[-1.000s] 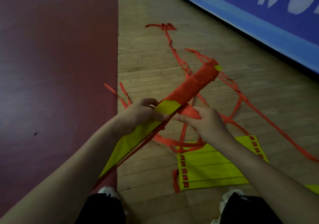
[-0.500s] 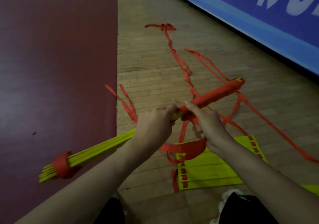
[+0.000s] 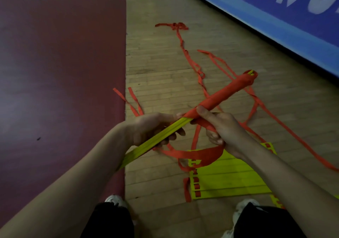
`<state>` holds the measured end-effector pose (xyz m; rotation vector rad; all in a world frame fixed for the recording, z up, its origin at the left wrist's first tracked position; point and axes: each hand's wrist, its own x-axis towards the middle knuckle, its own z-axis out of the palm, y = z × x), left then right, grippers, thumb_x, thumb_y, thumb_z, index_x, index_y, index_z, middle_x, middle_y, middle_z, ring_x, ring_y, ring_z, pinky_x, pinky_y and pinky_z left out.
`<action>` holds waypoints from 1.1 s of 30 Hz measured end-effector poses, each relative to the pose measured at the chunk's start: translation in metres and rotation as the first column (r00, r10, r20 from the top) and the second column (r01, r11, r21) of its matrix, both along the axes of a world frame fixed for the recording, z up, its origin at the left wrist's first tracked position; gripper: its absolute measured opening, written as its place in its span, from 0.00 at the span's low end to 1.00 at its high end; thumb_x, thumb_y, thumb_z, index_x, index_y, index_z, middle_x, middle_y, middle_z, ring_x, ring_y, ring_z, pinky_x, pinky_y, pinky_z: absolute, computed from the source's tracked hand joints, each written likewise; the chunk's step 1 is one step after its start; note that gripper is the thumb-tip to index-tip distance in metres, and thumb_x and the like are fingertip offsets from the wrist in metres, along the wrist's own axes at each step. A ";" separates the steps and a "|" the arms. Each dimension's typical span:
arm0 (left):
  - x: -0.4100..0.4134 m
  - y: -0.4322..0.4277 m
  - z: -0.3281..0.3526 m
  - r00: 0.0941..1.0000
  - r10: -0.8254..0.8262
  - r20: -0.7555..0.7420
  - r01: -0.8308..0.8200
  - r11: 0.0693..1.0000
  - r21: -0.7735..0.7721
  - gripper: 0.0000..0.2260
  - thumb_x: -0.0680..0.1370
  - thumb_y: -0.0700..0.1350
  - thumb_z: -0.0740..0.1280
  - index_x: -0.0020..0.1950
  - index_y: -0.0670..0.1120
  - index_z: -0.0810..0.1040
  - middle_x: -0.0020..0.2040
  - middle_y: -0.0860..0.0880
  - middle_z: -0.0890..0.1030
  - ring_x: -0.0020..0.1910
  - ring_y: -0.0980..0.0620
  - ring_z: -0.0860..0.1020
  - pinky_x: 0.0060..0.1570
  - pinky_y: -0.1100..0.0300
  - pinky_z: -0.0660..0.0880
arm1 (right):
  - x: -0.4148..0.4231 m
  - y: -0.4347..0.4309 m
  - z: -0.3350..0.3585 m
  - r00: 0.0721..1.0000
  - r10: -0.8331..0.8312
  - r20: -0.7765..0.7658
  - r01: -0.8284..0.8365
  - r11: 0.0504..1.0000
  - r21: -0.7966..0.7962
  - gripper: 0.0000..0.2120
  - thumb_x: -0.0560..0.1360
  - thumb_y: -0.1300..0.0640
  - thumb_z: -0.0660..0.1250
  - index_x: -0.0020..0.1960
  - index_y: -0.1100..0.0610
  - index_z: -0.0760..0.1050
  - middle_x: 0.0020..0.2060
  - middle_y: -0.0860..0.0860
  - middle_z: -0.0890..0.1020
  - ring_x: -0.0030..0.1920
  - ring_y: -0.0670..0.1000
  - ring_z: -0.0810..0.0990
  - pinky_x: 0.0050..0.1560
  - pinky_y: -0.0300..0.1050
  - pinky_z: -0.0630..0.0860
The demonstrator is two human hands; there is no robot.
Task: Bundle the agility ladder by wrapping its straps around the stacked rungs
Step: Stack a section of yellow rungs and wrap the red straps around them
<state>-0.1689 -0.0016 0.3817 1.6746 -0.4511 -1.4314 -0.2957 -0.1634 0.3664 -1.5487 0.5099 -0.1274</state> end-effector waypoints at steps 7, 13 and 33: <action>0.008 0.002 0.003 0.988 0.153 0.017 -0.152 0.987 -0.044 0.18 0.68 0.58 0.67 0.42 0.43 0.78 0.32 0.48 0.76 0.26 0.54 0.71 0.23 0.65 0.69 | -0.004 -0.011 0.004 0.986 0.149 -0.080 -0.144 0.987 0.066 0.10 0.80 0.58 0.61 0.49 0.62 0.79 0.29 0.53 0.81 0.26 0.48 0.79 0.28 0.39 0.76; 0.010 0.003 0.008 0.987 0.159 -0.014 -0.160 0.980 -0.121 0.18 0.68 0.57 0.68 0.43 0.42 0.78 0.33 0.47 0.75 0.26 0.54 0.70 0.23 0.65 0.69 | -0.002 -0.009 0.000 0.999 0.009 -0.043 -0.008 1.000 0.022 0.02 0.73 0.62 0.70 0.43 0.62 0.80 0.28 0.54 0.82 0.24 0.48 0.79 0.25 0.38 0.75; 0.007 0.007 0.013 0.968 0.230 -0.101 -0.247 0.948 -0.202 0.10 0.69 0.49 0.69 0.42 0.43 0.81 0.39 0.46 0.77 0.32 0.52 0.74 0.30 0.63 0.73 | 0.005 -0.014 -0.007 0.978 -0.210 0.004 0.177 0.814 -0.554 0.09 0.66 0.47 0.77 0.38 0.51 0.82 0.26 0.45 0.80 0.29 0.42 0.77 0.31 0.38 0.69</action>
